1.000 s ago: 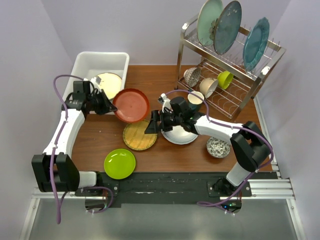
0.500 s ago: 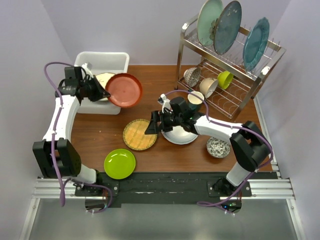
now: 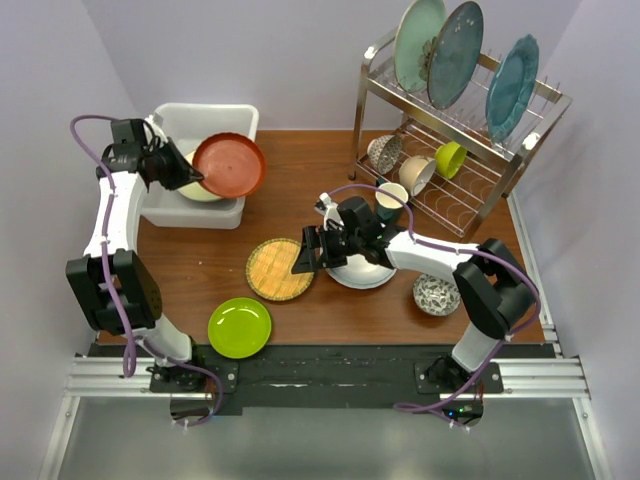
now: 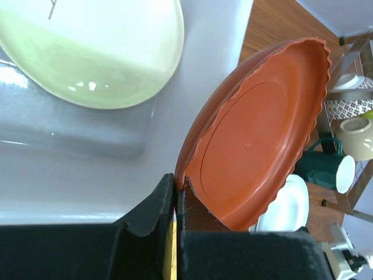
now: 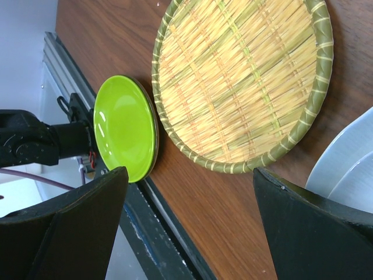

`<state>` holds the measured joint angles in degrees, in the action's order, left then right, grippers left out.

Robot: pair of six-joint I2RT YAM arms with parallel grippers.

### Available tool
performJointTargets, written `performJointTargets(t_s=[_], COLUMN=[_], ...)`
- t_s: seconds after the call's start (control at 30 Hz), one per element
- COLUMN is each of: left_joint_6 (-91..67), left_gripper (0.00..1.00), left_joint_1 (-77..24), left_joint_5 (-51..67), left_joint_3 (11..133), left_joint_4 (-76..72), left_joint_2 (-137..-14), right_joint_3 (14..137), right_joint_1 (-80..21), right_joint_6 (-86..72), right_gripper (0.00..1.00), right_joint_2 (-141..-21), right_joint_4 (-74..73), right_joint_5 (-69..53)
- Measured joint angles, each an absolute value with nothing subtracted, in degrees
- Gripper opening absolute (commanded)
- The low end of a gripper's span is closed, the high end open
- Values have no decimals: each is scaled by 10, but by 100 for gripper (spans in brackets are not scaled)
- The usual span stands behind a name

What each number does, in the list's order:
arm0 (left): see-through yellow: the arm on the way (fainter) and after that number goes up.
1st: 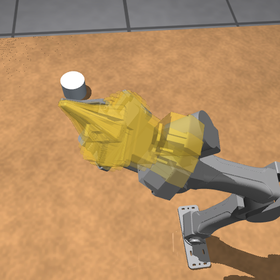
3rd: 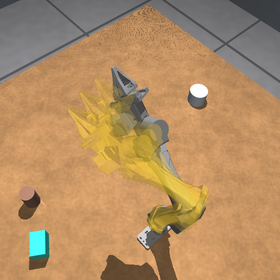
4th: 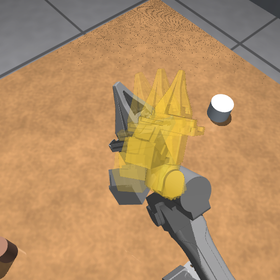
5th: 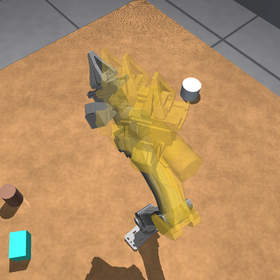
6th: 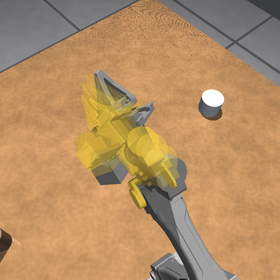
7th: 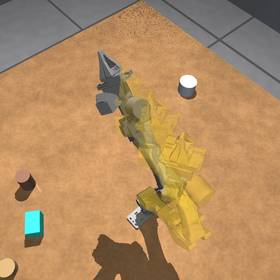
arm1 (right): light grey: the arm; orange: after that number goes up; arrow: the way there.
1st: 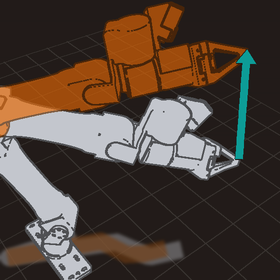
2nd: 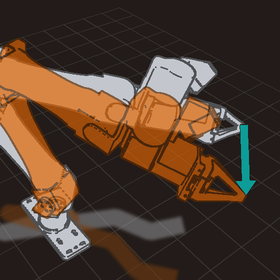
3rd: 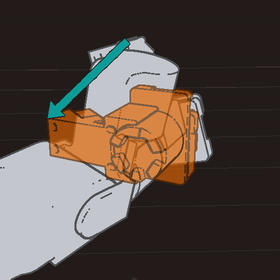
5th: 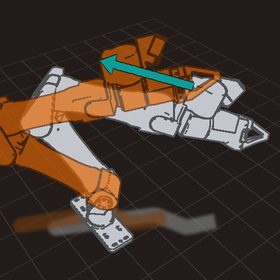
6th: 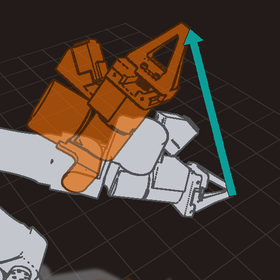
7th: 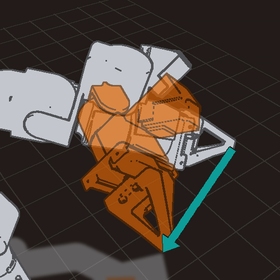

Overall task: Place the plates into the plastic bin on the countertop
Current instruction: Place the plate in the plastic bin.

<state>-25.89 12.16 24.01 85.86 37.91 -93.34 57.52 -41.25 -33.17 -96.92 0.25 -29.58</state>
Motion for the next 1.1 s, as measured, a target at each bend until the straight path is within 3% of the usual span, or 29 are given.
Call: performJointTargets(t_s=[1.1], left_joint_6=[-311], left_gripper=[0], left_joint_1=[188], left_joint_5=[175], left_joint_3=[906], left_joint_4=[349], left_joint_2=[-1021], right_joint_3=[575], right_joint_1=[-413], right_joint_6=[-318], right_gripper=[91], right_joint_2=[-973], right_joint_4=[-26], right_joint_5=[-296])
